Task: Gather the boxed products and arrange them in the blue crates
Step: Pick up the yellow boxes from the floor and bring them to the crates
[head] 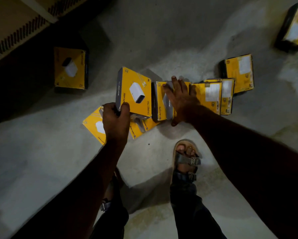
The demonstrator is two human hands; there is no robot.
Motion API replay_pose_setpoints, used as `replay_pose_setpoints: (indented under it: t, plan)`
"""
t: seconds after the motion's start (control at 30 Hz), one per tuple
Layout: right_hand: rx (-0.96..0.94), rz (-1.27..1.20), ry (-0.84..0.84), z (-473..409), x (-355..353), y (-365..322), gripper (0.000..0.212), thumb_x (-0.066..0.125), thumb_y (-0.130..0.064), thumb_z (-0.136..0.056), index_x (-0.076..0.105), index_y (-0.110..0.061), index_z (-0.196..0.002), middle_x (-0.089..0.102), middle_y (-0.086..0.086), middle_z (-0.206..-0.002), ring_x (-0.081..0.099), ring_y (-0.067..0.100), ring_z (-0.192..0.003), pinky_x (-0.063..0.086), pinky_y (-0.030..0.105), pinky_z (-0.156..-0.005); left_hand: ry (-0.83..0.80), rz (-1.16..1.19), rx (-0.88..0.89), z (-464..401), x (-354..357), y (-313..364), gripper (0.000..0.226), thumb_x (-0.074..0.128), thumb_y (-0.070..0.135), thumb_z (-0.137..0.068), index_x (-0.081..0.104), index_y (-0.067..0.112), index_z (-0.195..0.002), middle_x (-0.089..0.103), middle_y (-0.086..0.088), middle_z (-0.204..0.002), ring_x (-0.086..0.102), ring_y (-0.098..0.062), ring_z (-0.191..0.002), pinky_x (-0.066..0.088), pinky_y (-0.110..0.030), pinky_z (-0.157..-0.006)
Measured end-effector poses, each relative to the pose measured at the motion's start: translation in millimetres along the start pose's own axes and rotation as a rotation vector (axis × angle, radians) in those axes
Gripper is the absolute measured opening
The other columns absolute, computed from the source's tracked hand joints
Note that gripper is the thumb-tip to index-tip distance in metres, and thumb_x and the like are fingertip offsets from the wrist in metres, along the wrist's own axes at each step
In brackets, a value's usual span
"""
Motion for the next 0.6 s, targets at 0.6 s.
replay_pose_setpoints:
  t: [0.6]
  plan:
    - [0.034,-0.358,0.518,107.8,-112.2,9.5,0.116,0.066,-0.071,-0.053,0.032,-0.011,-0.146,0.02,0.028,-0.151,0.02,0.042,-0.141,0.027,0.049,-0.111,0.026,0.058,0.022,52.8,-69.7,70.1,0.018,0.059,0.037,-0.086,0.051,0.022,-0.089,0.056,-0.002,-0.081,0.056,-0.023,-0.078,0.051,-0.047,-0.076]
Point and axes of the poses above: each hand's wrist, its own z-axis away from the middle knuckle, its own x-axis out of the palm, y = z × x, the point moved 6 cm from there along -z, towards the middle knuckle
